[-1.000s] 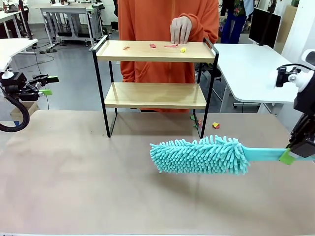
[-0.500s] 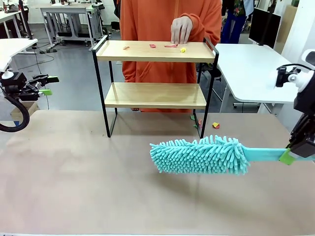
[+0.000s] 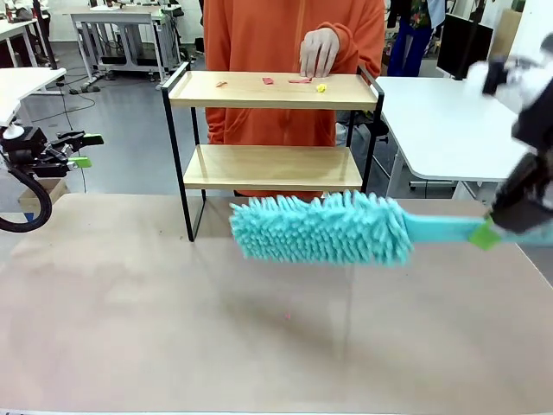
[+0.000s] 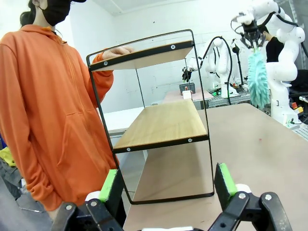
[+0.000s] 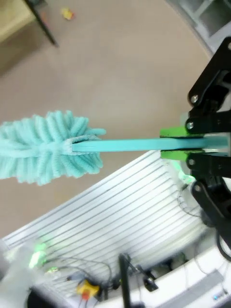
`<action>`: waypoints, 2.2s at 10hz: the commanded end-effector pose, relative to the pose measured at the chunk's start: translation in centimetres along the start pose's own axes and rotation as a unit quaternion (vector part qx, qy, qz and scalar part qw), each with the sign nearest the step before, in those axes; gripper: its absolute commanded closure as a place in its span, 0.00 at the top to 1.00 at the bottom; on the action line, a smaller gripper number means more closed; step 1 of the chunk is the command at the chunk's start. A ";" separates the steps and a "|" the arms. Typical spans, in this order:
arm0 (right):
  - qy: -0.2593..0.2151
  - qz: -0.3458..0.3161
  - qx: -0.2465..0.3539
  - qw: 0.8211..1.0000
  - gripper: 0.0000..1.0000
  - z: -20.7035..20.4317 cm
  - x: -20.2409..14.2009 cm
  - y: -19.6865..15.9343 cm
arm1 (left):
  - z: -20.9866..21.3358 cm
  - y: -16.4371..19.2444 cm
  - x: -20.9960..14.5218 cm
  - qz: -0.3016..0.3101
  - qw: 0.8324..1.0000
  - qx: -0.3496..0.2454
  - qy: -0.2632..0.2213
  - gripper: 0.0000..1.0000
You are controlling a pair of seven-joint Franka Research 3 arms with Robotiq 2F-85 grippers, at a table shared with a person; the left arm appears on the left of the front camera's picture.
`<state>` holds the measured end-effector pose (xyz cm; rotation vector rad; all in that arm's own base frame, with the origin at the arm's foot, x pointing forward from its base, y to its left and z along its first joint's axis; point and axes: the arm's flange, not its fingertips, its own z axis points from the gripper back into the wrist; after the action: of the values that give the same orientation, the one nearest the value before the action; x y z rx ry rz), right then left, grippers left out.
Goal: Clean the shelf.
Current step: Clean the specific section of the Shelf indicated by the human with the Duster.
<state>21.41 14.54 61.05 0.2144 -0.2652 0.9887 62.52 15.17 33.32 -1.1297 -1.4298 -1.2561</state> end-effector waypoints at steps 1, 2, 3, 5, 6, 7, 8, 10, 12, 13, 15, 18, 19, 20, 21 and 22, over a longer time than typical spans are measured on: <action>-0.047 -0.007 -0.034 0.998 0.13 2.6 4.9 2.2 | -0.1 -0.3 0.2 -0.006 1.000 -0.001 0.005 1.00; -0.065 -0.038 -0.042 0.996 0.13 3.5 7.1 3.4 | -0.1 -0.3 0.2 -0.006 1.000 -0.001 0.005 1.00; -0.100 -0.064 -0.070 0.990 0.13 4.1 9.9 4.5 | -0.1 -0.3 0.2 -0.006 1.000 -0.001 0.005 1.00; -0.130 -0.139 -0.092 0.977 0.13 3.9 15.9 6.0 | -0.1 -0.3 0.2 -0.006 1.000 -0.001 0.005 1.00; -0.143 -0.169 -0.109 0.969 0.13 3.2 18.6 6.3 | -0.1 -0.3 0.2 -0.006 1.000 -0.001 0.005 1.00; -0.155 -0.195 -0.134 0.959 0.13 2.3 21.1 6.5 | -0.1 -0.3 0.2 -0.006 1.000 -0.001 0.005 1.00; -0.169 -0.230 -0.160 0.945 0.13 1.4 23.3 6.5 | -0.1 -0.3 0.2 -0.006 1.000 -0.001 0.005 1.00; -0.171 -0.289 -0.180 0.925 0.13 0.5 25.0 6.3 | -0.1 -0.3 0.2 -0.006 1.000 -0.001 0.005 1.00; -0.174 -0.256 -0.157 0.938 0.13 0.0 23.6 5.7 | -0.1 -0.3 0.2 -0.006 1.000 -0.001 0.005 1.00; -0.174 -0.256 -0.157 0.938 0.13 0.0 23.6 5.7 | -0.1 -0.3 0.2 -0.006 1.000 -0.001 0.005 1.00; -0.174 -0.256 -0.157 0.938 0.13 0.0 23.6 5.7 | -0.1 -0.3 0.2 -0.006 1.000 -0.001 0.005 1.00; -0.183 -0.266 -0.169 0.931 0.13 0.7 26.6 7.2 | -0.1 -0.3 0.2 -0.006 1.000 -0.001 0.005 1.00; -0.178 -0.272 -0.179 0.929 0.13 1.0 28.9 7.9 | -0.1 -0.3 0.2 -0.006 1.000 -0.001 0.005 1.00; -0.172 -0.290 -0.175 0.925 0.13 0.6 30.9 8.3 | -0.1 -0.3 0.2 -0.006 1.000 -0.001 0.005 1.00; -0.169 -0.301 -0.173 0.922 0.13 -0.2 33.1 8.3 | -0.1 -0.3 0.2 -0.006 1.000 -0.001 0.005 1.00; -0.160 -0.318 -0.169 0.919 0.13 -1.1 34.8 8.4 | -0.1 -0.3 0.2 -0.006 1.000 -0.001 0.005 1.00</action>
<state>30.89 43.40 70.63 0.1515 -0.6316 0.3034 62.50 15.18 33.27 -1.1301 -1.4293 -1.2551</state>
